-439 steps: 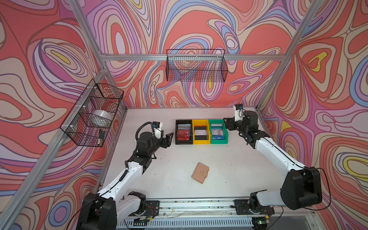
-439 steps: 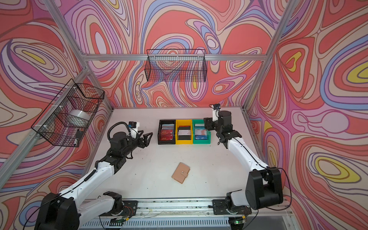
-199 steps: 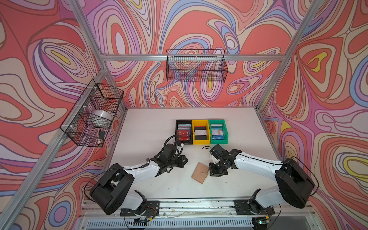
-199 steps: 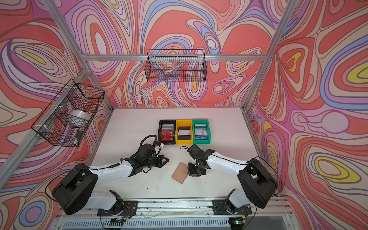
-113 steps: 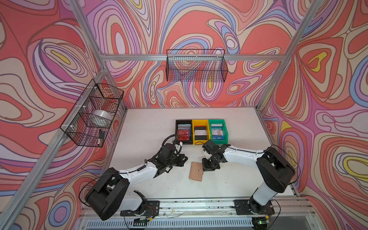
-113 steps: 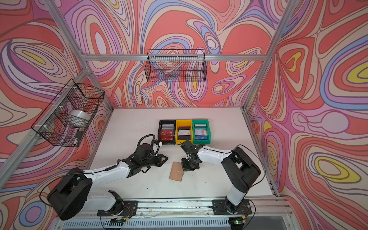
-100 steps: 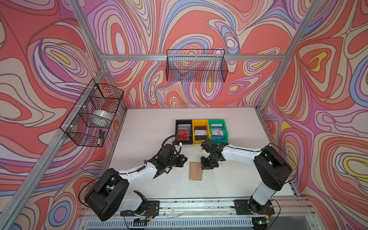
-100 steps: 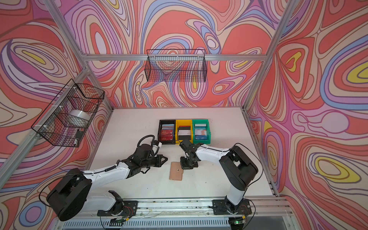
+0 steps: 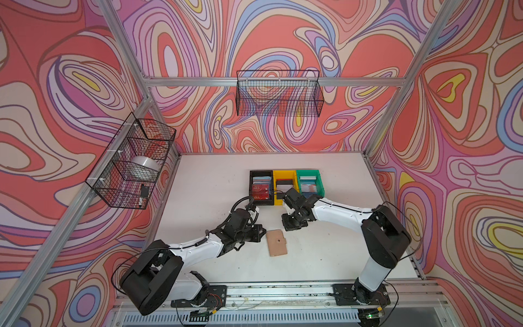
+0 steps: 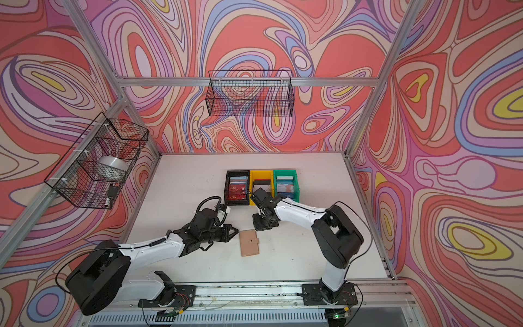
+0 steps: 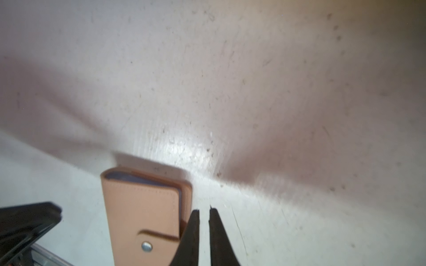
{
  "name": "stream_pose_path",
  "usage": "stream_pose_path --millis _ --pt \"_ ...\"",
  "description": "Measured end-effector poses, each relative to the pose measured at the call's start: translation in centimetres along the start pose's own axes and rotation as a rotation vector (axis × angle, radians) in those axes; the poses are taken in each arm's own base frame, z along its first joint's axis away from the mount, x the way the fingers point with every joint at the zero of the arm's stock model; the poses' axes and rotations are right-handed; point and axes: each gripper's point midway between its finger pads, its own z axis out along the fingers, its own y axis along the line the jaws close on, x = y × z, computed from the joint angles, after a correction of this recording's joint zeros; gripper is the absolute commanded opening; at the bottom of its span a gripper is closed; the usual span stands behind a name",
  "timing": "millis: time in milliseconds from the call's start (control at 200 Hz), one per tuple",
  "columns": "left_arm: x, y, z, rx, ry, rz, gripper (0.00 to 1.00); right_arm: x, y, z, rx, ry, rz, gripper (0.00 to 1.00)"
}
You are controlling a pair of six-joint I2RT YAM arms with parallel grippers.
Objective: Take the credit cards out of the card holder
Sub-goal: Rotate the card holder at the center of the table, then move the card holder to the center of the table.
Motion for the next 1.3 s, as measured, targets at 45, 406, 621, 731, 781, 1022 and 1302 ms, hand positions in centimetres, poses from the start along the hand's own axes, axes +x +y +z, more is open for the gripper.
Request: stream_pose_path --millis 45,406,621,731,781,1022,1302 --pt "0.2 -0.4 0.0 0.008 0.006 0.009 0.00 0.4 0.3 -1.4 -0.026 -0.020 -0.010 0.14" --pt "3.5 2.5 2.4 -0.057 0.099 -0.064 0.00 6.1 2.3 -2.6 -0.206 0.067 -0.044 0.13" --pt "3.1 1.9 3.2 -0.041 0.097 -0.075 0.00 7.1 2.8 0.0 -0.205 0.139 -0.045 0.13" --pt "3.3 1.6 3.2 -0.042 0.099 -0.069 0.00 7.6 2.3 1.0 -0.192 0.163 -0.030 0.13" --pt "3.3 1.5 3.2 -0.042 0.098 -0.067 0.00 7.8 2.2 1.3 -0.186 0.174 -0.026 0.13" --pt "2.7 1.3 2.6 -0.055 0.073 -0.056 0.00 7.6 2.1 3.2 -0.167 0.218 -0.013 0.12" --pt "0.8 1.7 2.7 -0.125 0.035 -0.017 0.00 5.7 2.5 3.8 -0.117 0.239 -0.019 0.13"
